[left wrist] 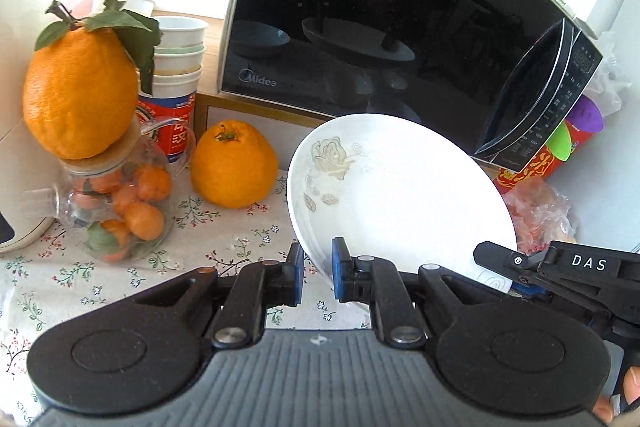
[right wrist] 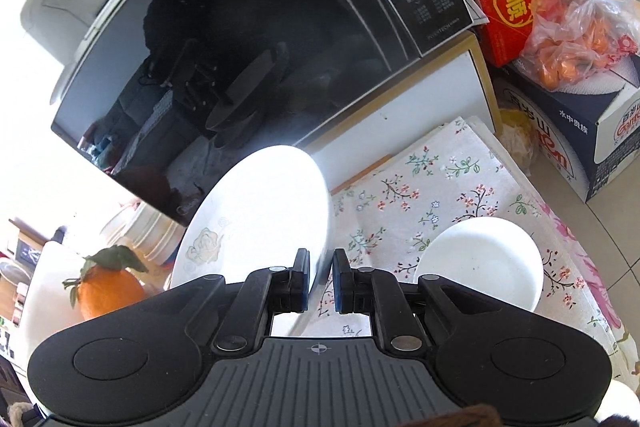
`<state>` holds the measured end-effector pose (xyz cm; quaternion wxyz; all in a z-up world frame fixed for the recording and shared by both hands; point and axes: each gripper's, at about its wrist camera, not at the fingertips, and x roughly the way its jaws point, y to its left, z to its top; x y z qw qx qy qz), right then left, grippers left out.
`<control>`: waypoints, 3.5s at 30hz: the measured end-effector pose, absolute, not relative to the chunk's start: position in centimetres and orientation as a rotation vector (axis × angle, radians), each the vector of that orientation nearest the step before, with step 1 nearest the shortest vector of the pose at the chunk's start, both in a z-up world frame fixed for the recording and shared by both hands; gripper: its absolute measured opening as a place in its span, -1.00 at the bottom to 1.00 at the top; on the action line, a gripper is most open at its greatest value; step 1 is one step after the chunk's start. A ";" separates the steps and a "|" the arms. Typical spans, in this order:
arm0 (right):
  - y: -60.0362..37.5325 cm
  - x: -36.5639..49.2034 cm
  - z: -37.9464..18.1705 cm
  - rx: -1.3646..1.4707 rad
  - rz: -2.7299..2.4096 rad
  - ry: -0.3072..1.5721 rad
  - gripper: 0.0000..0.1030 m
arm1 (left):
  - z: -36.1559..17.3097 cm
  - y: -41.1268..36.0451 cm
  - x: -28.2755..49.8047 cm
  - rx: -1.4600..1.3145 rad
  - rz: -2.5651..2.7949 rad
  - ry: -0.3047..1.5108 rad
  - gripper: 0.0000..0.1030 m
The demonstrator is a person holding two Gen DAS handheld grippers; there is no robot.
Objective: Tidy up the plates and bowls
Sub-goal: 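Carry the white plate back across the cloth with both grippers, then lower the white plate onto the blue plates and open both grippers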
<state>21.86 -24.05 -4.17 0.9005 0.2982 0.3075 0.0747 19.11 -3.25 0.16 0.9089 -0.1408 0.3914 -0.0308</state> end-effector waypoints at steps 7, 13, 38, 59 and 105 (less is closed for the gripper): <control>-21.8 18.9 -3.6 0.571 0.178 0.628 -0.77 | 1.1 -1.2 16.2 -0.297 -0.071 0.795 -0.77; -19.0 16.0 -3.7 0.490 0.211 0.646 -0.75 | 0.7 1.0 12.6 -0.298 -0.058 0.799 -0.77; -6.7 2.3 -12.3 0.127 0.387 0.851 -0.66 | -5.5 10.3 -4.6 -0.305 0.023 0.960 -0.77; -5.2 0.3 -14.5 0.056 0.331 0.891 -0.59 | -7.7 9.4 -6.0 -0.193 0.033 0.990 -0.75; -4.7 0.5 -14.8 -0.076 0.237 0.803 -0.51 | -7.6 10.3 -5.7 -0.196 0.100 0.965 -0.55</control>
